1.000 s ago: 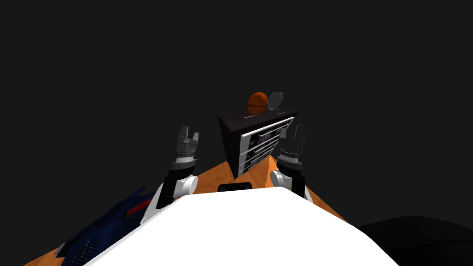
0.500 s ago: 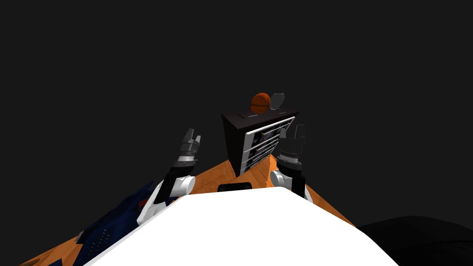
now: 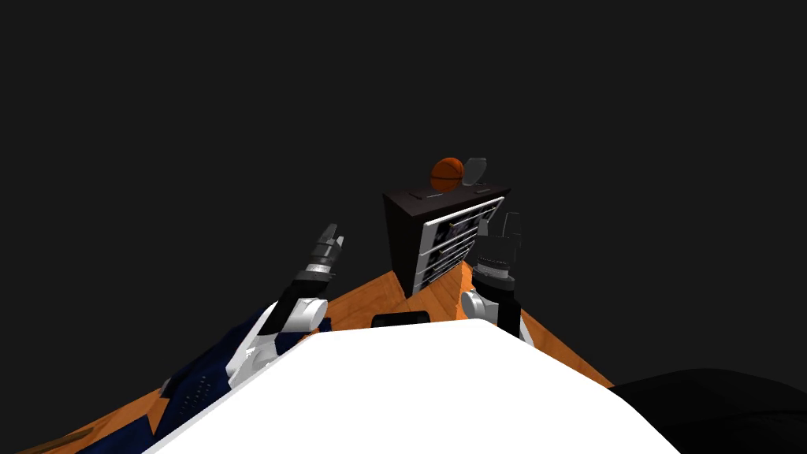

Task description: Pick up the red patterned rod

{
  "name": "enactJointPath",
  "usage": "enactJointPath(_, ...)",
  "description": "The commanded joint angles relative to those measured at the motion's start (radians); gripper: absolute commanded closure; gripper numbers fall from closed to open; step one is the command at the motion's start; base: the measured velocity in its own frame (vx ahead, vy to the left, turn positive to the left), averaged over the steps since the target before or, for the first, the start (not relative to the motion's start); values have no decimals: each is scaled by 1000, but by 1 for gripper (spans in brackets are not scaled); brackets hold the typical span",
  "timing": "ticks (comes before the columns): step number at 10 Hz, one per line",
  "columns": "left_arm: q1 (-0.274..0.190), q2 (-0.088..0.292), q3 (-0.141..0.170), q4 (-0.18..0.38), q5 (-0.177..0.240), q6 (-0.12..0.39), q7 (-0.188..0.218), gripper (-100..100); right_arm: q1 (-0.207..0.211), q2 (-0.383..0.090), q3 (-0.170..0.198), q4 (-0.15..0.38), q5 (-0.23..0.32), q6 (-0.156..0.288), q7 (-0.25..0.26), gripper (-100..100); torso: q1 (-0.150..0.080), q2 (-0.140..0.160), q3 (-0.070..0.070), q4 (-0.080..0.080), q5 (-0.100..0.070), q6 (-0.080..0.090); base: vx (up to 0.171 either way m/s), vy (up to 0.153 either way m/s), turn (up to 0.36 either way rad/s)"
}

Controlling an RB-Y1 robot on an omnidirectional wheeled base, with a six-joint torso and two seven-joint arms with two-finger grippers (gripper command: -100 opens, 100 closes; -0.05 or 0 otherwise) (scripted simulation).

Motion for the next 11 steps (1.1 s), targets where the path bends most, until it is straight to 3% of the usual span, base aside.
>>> enactJointPath(1, -6, 23, 5, 12, 18, 50, -11, -100, 0, 0, 0, 0, 0, 0, 0, 0, 0, 0, 0, 0, 0, 0, -73, 87, -18)
enactJointPath(2, -6, 23, 5, 12, 18, 67, -11, -100, 0, 0, 0, 0, 0, 0, 0, 0, -1, -1, 0, 0, 0, 0, -24, 30, -2)
enactJointPath(3, -20, 67, 19, 37, 59, 102, -28, -100, 0, 0, 0, 0, 0, 0, 0, 0, -5, -3, -1, 0, -1, 0, -43, 65, -26)
enactJointPath(5, -20, 75, 19, 37, 59, 138, -28, -100, 0, 0, 0, 0, 0, 0, 0, 0, -3, -3, -1, 0, -1, 0, -40, 48, -13)
enactJointPath(6, -33, 122, 33, 65, 103, 180, -46, -100, 0, 0, 0, 0, 0, 0, 0, 0, -5, -3, -2, -1, -1, 0, -50, 55, -43)
enactJointPath(7, -33, 130, 33, 65, 103, 207, -46, -100, 0, 0, 0, 0, 0, 0, 0, 0, -4, -3, -1, -1, -1, 0, -68, 60, -32)
enactJointPath(8, -47, 166, 49, 95, 144, 237, -64, -100, 0, 0, 0, 0, 0, 0, 0, 0, -4, -2, -1, 0, -1, 0, -96, 76, -61)
enactJointPath(10, -47, 188, 49, 95, 150, 288, -64, -100, 0, 0, 0, 0, 0, 0, 0, 0, -2, -1, 0, 0, 0, 0, -50, 57, -21)
enactJointPath(11, -61, 236, 65, 128, 199, 318, -83, -100, 0, 0, 0, 0, 0, 0, 0, 0, -5, -3, -1, 0, -1, 0, -34, 40, -76)
